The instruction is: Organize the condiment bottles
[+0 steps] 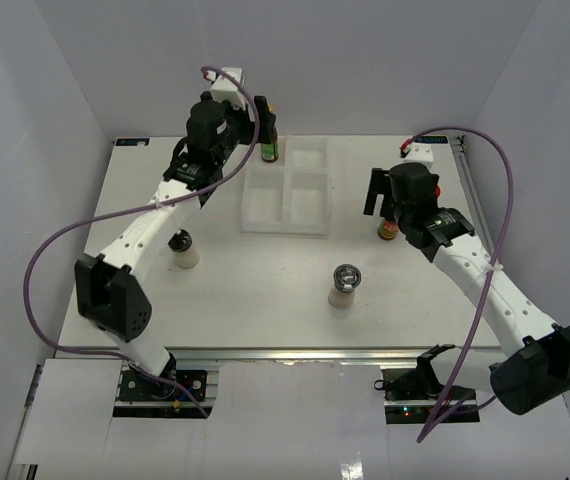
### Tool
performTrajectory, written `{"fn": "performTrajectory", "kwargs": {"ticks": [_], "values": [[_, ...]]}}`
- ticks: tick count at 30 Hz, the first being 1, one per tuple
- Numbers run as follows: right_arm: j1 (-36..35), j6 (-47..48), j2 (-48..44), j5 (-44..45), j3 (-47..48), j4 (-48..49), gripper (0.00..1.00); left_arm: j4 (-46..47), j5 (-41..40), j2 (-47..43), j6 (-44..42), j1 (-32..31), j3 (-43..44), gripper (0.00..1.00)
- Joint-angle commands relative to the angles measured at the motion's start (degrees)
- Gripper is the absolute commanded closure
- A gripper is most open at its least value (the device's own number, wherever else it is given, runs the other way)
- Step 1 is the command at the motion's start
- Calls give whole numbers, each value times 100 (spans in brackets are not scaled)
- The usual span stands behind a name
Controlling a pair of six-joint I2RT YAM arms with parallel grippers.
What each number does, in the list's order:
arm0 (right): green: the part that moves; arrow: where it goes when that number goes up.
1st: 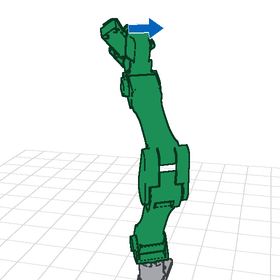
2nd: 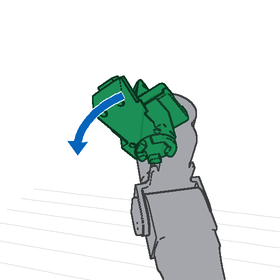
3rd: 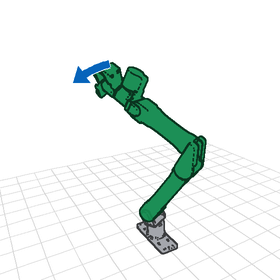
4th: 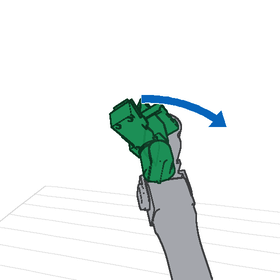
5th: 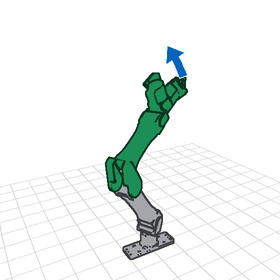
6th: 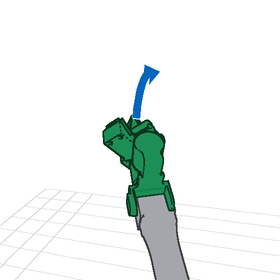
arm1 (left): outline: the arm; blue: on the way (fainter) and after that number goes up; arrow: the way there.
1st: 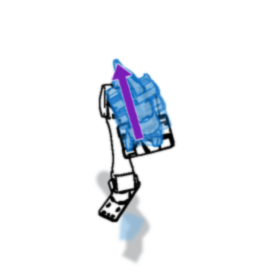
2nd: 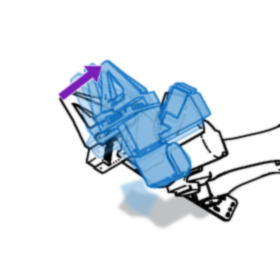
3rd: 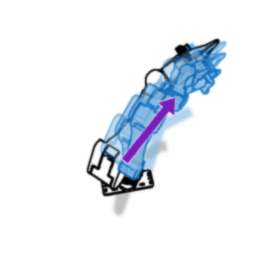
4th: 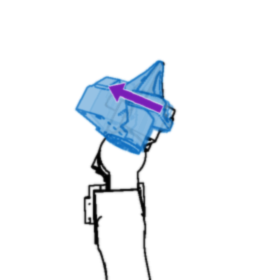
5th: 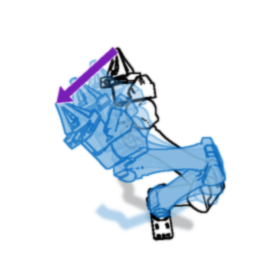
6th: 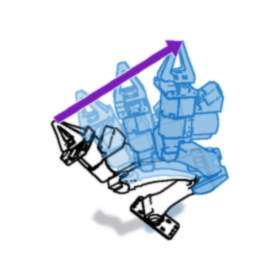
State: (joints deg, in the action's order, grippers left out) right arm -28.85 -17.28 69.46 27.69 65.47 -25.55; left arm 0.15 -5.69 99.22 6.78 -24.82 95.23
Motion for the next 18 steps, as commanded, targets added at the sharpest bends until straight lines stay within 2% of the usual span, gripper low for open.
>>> {"fn": "performTrajectory", "kwargs": {"ticks": [1, 5, 11, 18], "values": [[636, -121, -9, -63, 48, 248, 7, -1037, 627, -1169, 774, -61, -1466, 2], [748, 261, 93, 43, -34, 535, 6, -825, 712, -2075, 1056, -118, -2798, 2], [819, 544, 355, 117, -257, 1102, 6, -856, 1560, -2252, 1519, -172, -3125, 3], [947, 716, 725, 325, -480, 1547, 2, -1143, 1517, -2306, 1545, -191, -3068, 4]]}}
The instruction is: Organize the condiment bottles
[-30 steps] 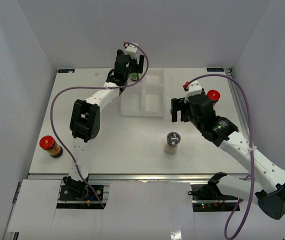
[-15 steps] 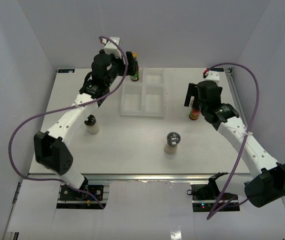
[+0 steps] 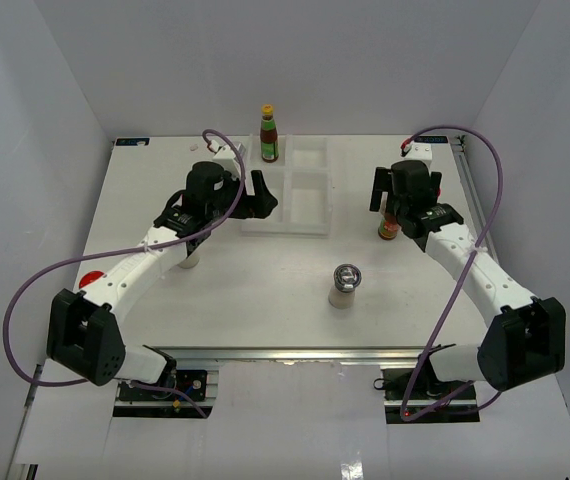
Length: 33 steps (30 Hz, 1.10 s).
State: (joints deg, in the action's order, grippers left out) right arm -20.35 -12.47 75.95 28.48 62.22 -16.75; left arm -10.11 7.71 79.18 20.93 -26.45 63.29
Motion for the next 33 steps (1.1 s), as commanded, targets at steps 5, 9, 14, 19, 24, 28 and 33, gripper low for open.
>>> {"fn": "performTrajectory", "kwargs": {"ticks": [5, 9, 14, 19, 24, 28, 33], "values": [[427, 299, 124, -75, -385, 1254, 0, -168, 300, -368, 130, -27, 158, 4], [536, 355, 302, -442, -351, 1394, 0, -178, 231, -518, 104, -35, 104, 4], [575, 436, 362, -624, -431, 1582, 9, -107, 124, -787, 78, -27, -60, 4], [584, 525, 465, -651, -401, 1605, 22, -157, 94, -825, 78, -27, 22, 4], [584, 632, 469, -692, -392, 1605, 42, -193, 100, -847, 87, -27, -12, 4], [584, 658, 431, -668, -361, 1588, 64, -193, 99, -928, 130, -27, -97, 4], [584, 712, 309, -668, -178, 1323, 92, -333, -52, -976, 96, -27, -35, 4]]}}
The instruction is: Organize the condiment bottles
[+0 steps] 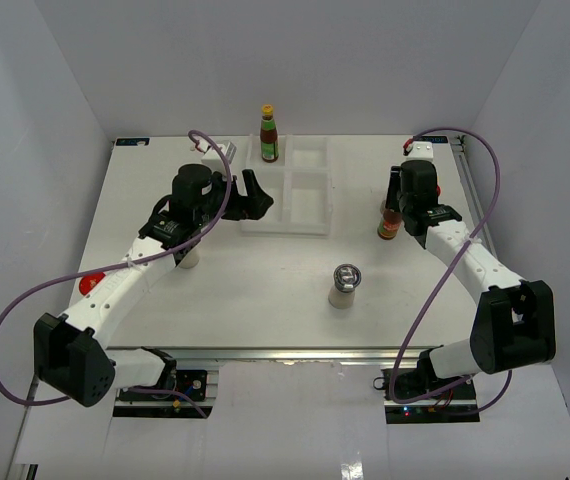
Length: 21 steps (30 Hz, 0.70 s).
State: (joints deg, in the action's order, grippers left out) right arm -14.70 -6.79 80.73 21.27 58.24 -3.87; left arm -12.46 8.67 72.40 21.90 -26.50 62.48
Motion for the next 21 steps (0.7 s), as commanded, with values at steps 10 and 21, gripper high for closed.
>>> {"fn": "performTrajectory", "kwargs": {"ticks": [10, 21], "values": [[-38, 488, -572, -605, 868, -402, 92, -244, -287, -439, -43, -22, 180, 4], [-448, 653, -737, -906, 1076, -390, 92, -352, -355, -467, -30, -23, 200, 4]]}}
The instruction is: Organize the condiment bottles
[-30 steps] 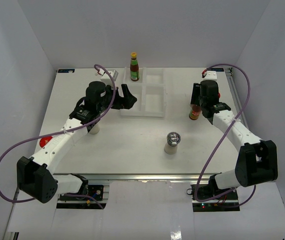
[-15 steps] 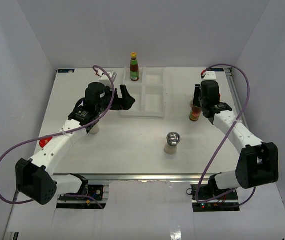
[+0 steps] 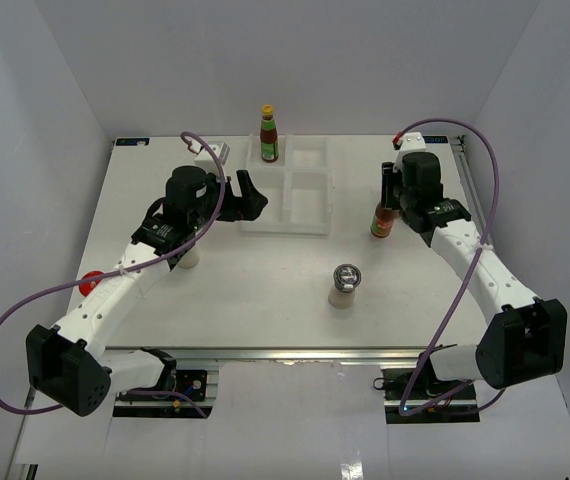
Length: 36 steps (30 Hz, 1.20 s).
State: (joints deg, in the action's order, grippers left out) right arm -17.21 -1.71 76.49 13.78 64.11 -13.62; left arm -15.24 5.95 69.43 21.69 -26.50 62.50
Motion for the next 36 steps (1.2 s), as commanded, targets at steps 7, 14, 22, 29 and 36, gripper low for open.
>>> {"fn": "performTrajectory", "kwargs": {"ticks": [7, 14, 22, 29, 36], "values": [[-979, 334, -362, -78, 1004, 431, 92, -312, -110, -117, -110, -22, 513, 4], [-2174, 105, -324, -112, 1358, 310, 92, -955, -715, -152, -301, -22, 930, 4], [-3153, -187, -292, -238, 1115, 607, 92, -1682, -1465, -346, -253, -13, 1275, 4], [-3663, -199, -59, -174, 501, 1217, 92, -1716, -1718, -630, -227, -13, 1179, 4], [-3845, -144, 179, -200, -69, 1977, 92, -1695, -1979, -694, -249, -19, 1071, 4]]}}
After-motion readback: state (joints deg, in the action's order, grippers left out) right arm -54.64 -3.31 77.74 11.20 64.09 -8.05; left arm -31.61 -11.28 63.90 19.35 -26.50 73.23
